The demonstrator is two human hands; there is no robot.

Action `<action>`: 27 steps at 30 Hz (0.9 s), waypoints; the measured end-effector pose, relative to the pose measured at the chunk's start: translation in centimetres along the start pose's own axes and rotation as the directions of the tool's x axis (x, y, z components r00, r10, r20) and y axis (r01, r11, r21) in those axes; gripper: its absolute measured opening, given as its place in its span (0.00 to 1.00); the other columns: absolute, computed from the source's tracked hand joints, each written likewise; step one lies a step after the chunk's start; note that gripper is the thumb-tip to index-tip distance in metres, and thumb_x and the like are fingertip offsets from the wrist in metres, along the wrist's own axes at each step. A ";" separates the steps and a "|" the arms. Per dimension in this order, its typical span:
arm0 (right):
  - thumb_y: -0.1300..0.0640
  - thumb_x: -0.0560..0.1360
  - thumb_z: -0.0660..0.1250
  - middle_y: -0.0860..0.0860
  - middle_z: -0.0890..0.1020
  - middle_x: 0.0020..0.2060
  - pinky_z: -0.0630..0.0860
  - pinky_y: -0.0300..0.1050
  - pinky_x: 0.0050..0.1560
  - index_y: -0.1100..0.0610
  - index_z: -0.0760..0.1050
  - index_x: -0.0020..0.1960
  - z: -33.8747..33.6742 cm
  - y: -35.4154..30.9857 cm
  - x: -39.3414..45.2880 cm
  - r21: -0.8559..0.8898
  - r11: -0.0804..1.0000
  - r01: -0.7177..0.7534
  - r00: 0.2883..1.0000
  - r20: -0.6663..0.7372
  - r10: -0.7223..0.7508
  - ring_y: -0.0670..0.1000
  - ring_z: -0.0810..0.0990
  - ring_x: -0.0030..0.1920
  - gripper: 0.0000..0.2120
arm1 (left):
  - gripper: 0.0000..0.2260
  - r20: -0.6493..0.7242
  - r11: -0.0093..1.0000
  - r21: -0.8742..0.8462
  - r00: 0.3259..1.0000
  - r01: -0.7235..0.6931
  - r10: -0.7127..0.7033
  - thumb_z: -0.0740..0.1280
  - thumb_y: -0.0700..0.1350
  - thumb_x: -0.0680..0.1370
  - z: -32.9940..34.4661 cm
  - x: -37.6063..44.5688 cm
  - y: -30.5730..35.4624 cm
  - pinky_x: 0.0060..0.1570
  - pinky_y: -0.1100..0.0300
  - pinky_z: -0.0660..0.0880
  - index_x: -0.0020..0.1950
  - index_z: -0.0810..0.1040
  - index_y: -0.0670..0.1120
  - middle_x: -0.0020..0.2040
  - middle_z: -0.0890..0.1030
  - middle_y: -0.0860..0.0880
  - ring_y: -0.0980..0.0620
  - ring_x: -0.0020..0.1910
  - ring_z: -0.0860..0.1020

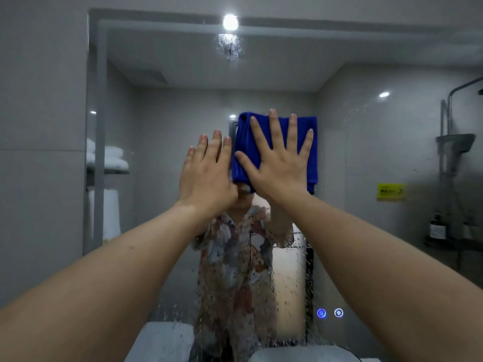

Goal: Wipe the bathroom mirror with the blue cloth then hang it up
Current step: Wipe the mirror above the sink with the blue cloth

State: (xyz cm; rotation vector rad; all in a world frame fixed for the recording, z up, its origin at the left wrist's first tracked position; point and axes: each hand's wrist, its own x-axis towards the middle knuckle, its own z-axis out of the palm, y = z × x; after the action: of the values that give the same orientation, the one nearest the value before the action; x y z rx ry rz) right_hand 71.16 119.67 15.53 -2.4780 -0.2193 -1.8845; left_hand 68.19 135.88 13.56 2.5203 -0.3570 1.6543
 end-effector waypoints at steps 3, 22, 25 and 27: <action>0.29 0.81 0.41 0.51 0.43 0.85 0.37 0.73 0.77 0.41 0.39 0.84 0.7 0.3 -2.5 0.019 0.999 -0.033 0.999 0.008 0.033 0.63 0.40 0.83 0.35 | 0.38 -0.014 1.000 -0.024 1.000 0.005 -0.005 0.63 0.57 0.78 -0.1 -0.1 0.0 0.79 0.45 0.48 0.83 0.49 0.48 0.83 0.49 0.46 0.44 0.81 0.47; 0.27 0.81 0.46 0.52 0.48 0.85 0.44 0.75 0.77 0.42 0.45 0.85 2.4 4.6 -10.9 -0.039 0.992 0.116 0.993 0.023 -0.115 0.63 0.43 0.83 0.38 | 0.47 -0.056 0.998 0.039 0.998 0.039 -0.037 0.77 0.53 0.67 -1.1 1.0 3.3 0.77 0.43 0.52 0.79 0.55 0.52 0.82 0.54 0.47 0.42 0.81 0.49; 0.27 0.80 0.45 0.52 0.50 0.85 0.43 0.74 0.78 0.42 0.45 0.85 2.0 5.4 -8.9 -0.042 0.994 0.097 0.995 0.001 -0.097 0.64 0.45 0.83 0.38 | 0.48 -0.041 1.000 0.012 0.999 -0.005 0.006 0.77 0.52 0.65 -1.3 1.9 4.0 0.77 0.44 0.50 0.79 0.55 0.54 0.82 0.52 0.48 0.43 0.81 0.47; 0.27 0.80 0.44 0.52 0.51 0.85 0.41 0.73 0.78 0.42 0.45 0.85 1.4 6.0 -7.0 -0.041 0.997 0.070 0.997 -0.012 -0.071 0.64 0.46 0.83 0.38 | 0.48 -0.029 0.999 -0.006 0.999 -0.038 0.038 0.78 0.53 0.66 -1.3 2.4 4.4 0.77 0.45 0.50 0.79 0.55 0.55 0.82 0.51 0.49 0.44 0.81 0.47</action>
State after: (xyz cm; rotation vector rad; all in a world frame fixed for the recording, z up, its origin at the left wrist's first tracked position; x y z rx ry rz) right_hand 71.42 113.20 8.83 -2.5154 -0.2748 -1.9503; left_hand 66.86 131.62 16.08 2.4971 -0.4093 1.6980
